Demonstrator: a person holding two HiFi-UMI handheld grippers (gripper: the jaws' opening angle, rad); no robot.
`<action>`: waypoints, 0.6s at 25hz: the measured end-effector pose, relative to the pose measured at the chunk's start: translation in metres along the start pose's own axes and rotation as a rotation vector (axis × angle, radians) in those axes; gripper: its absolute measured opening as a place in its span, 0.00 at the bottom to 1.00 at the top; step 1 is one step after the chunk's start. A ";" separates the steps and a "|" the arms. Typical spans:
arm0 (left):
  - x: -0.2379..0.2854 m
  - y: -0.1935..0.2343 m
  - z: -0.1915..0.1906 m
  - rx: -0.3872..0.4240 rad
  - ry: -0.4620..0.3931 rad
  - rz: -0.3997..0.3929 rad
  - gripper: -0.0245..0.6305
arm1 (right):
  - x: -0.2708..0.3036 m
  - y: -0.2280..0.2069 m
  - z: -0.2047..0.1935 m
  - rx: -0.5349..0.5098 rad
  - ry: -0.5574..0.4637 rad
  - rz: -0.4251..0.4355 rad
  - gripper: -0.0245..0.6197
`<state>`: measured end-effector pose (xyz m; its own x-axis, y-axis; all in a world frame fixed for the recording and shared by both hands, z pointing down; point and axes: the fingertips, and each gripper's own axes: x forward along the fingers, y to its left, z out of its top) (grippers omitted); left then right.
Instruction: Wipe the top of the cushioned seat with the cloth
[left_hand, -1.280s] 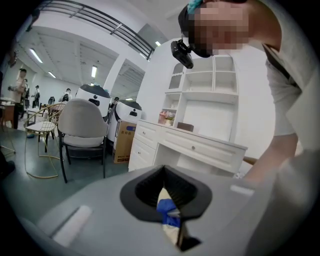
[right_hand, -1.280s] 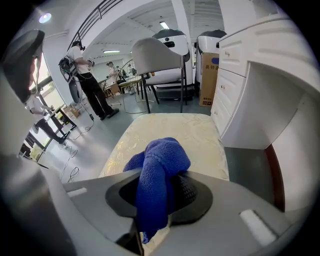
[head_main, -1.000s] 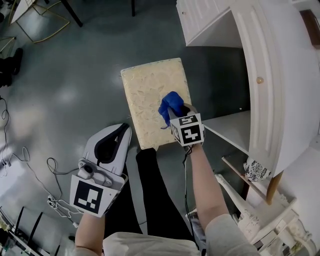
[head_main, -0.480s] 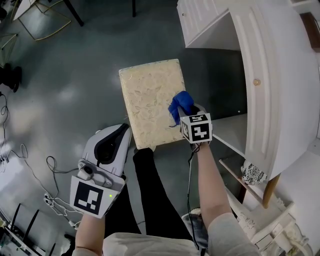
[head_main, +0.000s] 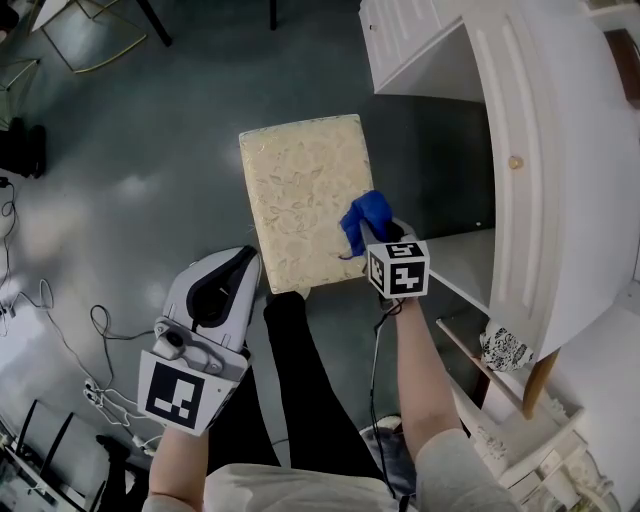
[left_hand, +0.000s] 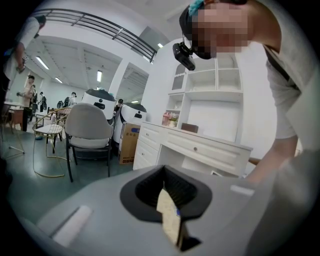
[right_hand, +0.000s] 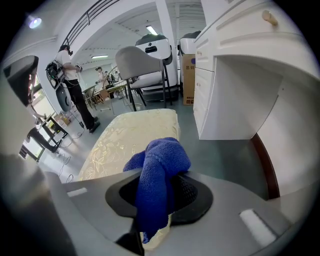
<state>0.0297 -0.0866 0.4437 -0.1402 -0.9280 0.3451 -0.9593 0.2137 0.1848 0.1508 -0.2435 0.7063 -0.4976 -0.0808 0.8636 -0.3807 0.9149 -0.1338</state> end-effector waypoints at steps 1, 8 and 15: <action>0.000 -0.001 -0.001 -0.001 0.002 0.000 0.04 | -0.001 0.000 -0.003 0.006 -0.001 0.003 0.21; 0.003 -0.008 -0.002 0.006 -0.001 -0.008 0.04 | -0.011 0.003 -0.024 -0.001 0.002 0.018 0.21; -0.005 -0.011 -0.001 0.004 -0.007 -0.006 0.04 | -0.014 0.005 -0.031 -0.020 0.027 0.015 0.20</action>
<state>0.0415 -0.0837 0.4404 -0.1360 -0.9314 0.3377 -0.9612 0.2066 0.1828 0.1800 -0.2258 0.7084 -0.4820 -0.0569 0.8743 -0.3577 0.9237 -0.1370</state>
